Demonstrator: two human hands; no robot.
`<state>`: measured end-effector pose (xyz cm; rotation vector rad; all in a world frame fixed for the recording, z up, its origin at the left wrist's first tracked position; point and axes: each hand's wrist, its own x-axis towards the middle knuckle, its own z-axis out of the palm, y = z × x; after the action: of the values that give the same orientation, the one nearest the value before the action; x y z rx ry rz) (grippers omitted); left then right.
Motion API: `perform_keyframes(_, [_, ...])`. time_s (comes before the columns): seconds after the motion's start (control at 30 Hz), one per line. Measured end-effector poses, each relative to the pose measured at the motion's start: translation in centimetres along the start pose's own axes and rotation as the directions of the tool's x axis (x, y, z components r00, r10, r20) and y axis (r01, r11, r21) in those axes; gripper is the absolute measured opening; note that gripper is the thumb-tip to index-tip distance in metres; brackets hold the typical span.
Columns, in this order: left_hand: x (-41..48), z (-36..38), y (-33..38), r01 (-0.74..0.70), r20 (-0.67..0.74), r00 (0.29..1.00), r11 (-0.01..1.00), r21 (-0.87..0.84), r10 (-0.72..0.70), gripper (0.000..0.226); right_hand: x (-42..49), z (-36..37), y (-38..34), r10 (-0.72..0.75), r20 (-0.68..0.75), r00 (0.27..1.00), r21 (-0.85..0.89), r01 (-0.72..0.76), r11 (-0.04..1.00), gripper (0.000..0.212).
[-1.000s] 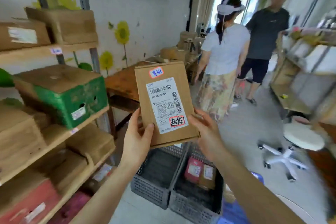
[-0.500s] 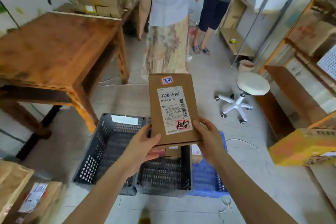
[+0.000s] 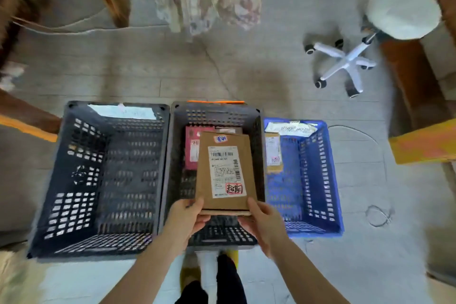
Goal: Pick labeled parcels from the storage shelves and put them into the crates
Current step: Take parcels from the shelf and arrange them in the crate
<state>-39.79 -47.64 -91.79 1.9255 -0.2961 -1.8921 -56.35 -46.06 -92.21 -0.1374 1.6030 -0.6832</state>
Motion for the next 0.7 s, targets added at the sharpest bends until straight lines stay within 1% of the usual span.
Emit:
perform_keyframes(0.1, [9.8,1.6,-4.6,0.072,-0.088,0.993,0.997,-0.031,-0.075,0.022,10.1,-0.1,4.8,0.078,-0.072,0.994,-0.013,-0.079,0.997,0.019])
perform_keyframes(0.23, [22.1,3.1,-10.1,0.116,-0.164,0.98,0.993,-0.007,-0.116,0.026,21.6,0.0,10.1,0.188,-0.165,0.968,0.049,-0.182,0.982,0.015])
perform_keyframes(0.33, [29.9,4.4,-11.8,0.086,-0.169,0.982,0.996,0.026,-0.081,0.03,29.0,0.5,12.4,0.158,-0.227,0.961,0.037,-0.154,0.987,0.028])
perform_keyframes(0.43, [35.8,6.3,-11.0,0.008,-0.144,0.99,0.996,0.087,0.004,0.028,35.1,0.9,11.8,0.095,-0.285,0.954,0.042,-0.086,0.995,0.032])
perform_keyframes(0.5, [38.9,7.5,-9.8,-0.04,-0.156,0.986,0.991,0.128,0.06,0.022,38.0,1.4,10.2,0.047,-0.312,0.949,0.035,-0.038,0.999,0.029])
perform_keyframes(0.57, [41.0,8.0,-9.0,-0.049,-0.178,0.981,0.982,0.184,0.082,0.023,39.5,2.0,8.5,0.058,-0.306,0.95,0.086,-0.033,0.996,0.021])
perform_keyframes(0.63, [41.6,8.0,-8.7,-0.026,-0.189,0.98,0.977,0.21,0.067,0.024,39.8,2.2,7.4,0.098,-0.284,0.954,0.134,-0.062,0.989,0.012])
perform_keyframes(0.67, [41.1,7.8,-8.8,-0.02,-0.186,0.98,0.974,0.224,0.063,0.022,39.4,2.1,7.1,0.095,-0.266,0.959,0.096,-0.072,0.993,0.018])
perform_keyframes(0.7, [40.0,7.5,-8.7,-0.018,-0.179,0.982,0.97,0.241,0.063,0.02,38.7,2.1,7.0,0.068,-0.251,0.966,-0.006,-0.071,0.997,0.025])
